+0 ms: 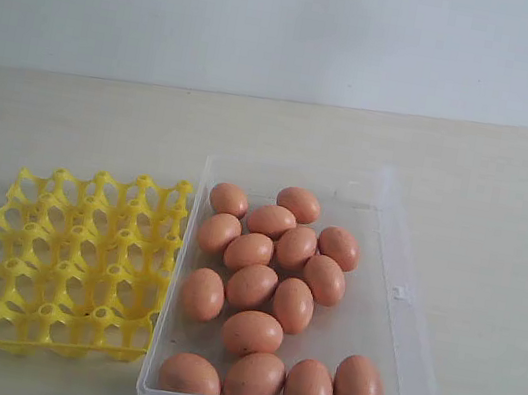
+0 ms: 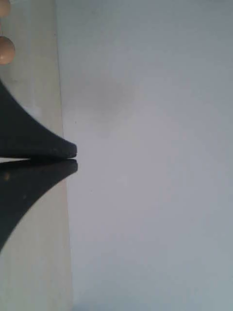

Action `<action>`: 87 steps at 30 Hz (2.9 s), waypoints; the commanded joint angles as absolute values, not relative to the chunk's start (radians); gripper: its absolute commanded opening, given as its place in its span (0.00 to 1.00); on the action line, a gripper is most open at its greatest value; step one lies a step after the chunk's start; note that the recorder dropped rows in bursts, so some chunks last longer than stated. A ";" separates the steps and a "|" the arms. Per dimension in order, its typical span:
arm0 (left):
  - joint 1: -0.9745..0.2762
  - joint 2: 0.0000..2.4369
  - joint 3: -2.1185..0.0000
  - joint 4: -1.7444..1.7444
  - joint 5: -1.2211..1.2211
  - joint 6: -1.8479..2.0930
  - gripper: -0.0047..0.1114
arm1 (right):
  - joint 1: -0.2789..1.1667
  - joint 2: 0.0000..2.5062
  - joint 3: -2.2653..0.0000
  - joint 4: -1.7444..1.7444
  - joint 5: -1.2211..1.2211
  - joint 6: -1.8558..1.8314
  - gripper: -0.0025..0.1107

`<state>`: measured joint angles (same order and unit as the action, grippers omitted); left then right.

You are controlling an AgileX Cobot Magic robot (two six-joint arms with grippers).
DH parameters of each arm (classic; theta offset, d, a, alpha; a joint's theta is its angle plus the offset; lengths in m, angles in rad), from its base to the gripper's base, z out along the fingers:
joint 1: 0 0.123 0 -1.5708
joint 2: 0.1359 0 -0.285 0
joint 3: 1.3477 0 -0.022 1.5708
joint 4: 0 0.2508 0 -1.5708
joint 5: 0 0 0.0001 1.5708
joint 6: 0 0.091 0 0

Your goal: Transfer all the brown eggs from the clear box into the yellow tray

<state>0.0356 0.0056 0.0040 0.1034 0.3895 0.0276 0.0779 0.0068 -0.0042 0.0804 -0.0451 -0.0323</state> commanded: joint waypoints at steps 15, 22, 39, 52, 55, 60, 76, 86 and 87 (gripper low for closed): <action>0.028 0.000 0.000 0.101 0.380 0.023 0.04 | 0.073 0.134 -0.210 0.198 0.234 0.170 0.02; 0.028 0.000 0.000 0.101 0.380 0.023 0.04 | 0.082 0.504 -0.439 0.201 0.458 0.213 0.02; 0.028 0.000 0.000 0.101 0.380 0.023 0.04 | 0.579 1.204 -0.862 0.016 0.592 0.174 0.02; 0.028 0.000 0.000 0.101 0.380 0.023 0.04 | 0.599 1.692 -1.238 0.000 0.995 0.158 0.46; 0.028 0.000 0.000 0.101 0.380 0.023 0.04 | 0.599 1.745 -1.255 0.000 0.970 0.167 0.48; 0.028 0.000 0.000 0.101 0.380 0.023 0.04 | 0.599 1.834 -1.264 0.000 0.925 0.169 0.48; 0.028 0.000 0.000 0.101 0.380 0.023 0.04 | 0.575 1.936 -1.264 -0.057 0.790 0.212 0.48; 0.028 0.000 0.000 0.101 0.380 0.023 0.04 | 0.574 2.030 -1.330 -0.062 0.793 0.209 0.48; 0.028 0.000 0.000 0.101 0.380 0.023 0.04 | 0.574 2.038 -1.339 -0.062 0.799 0.209 0.48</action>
